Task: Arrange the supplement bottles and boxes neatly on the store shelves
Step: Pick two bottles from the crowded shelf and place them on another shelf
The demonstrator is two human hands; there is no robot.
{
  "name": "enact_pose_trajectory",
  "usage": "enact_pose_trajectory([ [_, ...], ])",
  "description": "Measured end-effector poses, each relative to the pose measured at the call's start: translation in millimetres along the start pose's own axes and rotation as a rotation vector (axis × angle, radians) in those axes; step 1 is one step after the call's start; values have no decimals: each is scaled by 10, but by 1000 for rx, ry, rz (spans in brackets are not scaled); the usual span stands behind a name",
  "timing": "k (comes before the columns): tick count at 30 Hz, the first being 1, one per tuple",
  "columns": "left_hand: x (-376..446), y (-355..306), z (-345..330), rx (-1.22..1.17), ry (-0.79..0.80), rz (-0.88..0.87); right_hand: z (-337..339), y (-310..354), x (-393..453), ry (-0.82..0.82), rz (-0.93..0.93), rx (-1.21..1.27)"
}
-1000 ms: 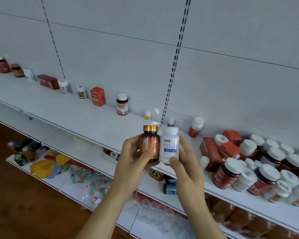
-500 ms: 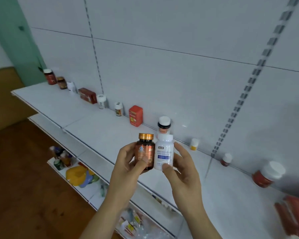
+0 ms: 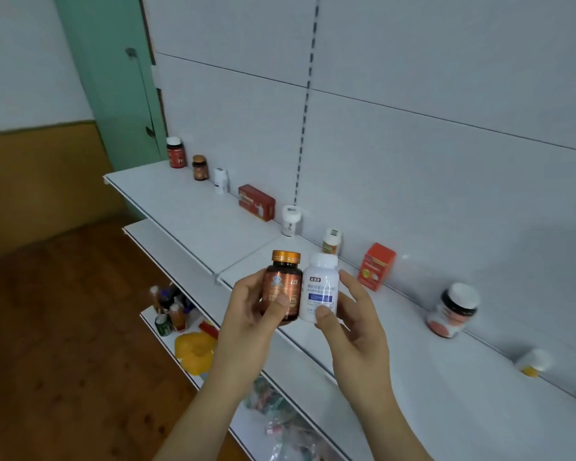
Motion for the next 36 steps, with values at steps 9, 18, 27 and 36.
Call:
enact_pose_trajectory([
  [9,936,-294,1128,6,-3,-29,-1386,-72,645,-3,-11,27],
  [18,2068,-260,1765,50,24,-23,-2265,-418,1559,-10,-4,39],
  [27,3339,-286,2341,96,29,22,-3073,-695,2630,17,-17,2],
  [36,4387,-212,2975,120,169,61,-3874,-857,3251,-125,-14,-123],
])
Point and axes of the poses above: each hand's wrist, its own x-axis towards the middle knuckle, its own z-axis out of the back of the hand, y = z × x, the point moved 2 cm from there along x, towards the middle knuckle, and after that the axes turned 1 degree about z, right-handed, at the moved point
